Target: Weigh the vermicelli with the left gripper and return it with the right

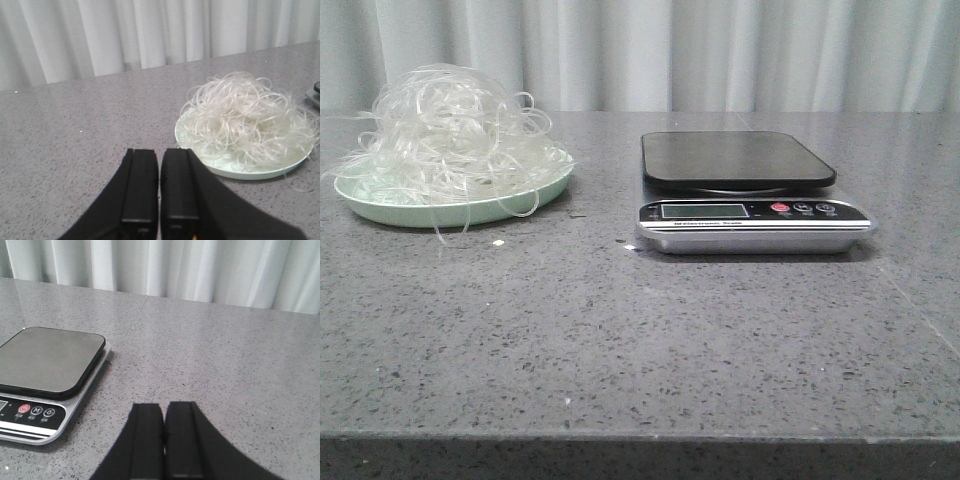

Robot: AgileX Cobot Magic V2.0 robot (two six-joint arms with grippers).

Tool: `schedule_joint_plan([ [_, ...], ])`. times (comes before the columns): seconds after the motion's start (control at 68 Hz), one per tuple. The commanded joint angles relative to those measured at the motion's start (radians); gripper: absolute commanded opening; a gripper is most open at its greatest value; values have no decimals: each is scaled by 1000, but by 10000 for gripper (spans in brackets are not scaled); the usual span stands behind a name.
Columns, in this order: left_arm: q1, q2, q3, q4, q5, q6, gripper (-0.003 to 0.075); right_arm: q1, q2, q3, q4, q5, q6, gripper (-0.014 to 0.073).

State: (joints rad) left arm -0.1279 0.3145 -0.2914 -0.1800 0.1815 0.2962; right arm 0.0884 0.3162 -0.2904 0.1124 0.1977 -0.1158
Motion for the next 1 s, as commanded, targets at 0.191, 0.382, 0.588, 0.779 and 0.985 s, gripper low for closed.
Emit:
schedule_joint_plan([
  [0.191, 96, -210, 117, 0, -84, -13, 137, -5, 5, -28, -10, -74, -8, 151],
  [0.382, 103, -345, 219, 34, -82, -13, 137, -5, 5, -28, -10, -74, -8, 151],
  [0.588, 103, -341, 302, 40, -109, -114, 137, -5, 5, -28, -10, -72, -8, 151],
  [0.779, 103, -341, 302, 60, -113, -114, 137, -5, 5, -28, -10, -73, -8, 151],
  [0.985, 103, -341, 302, 81, -113, -114, 137, -5, 5, -28, -10, -73, -8, 151],
])
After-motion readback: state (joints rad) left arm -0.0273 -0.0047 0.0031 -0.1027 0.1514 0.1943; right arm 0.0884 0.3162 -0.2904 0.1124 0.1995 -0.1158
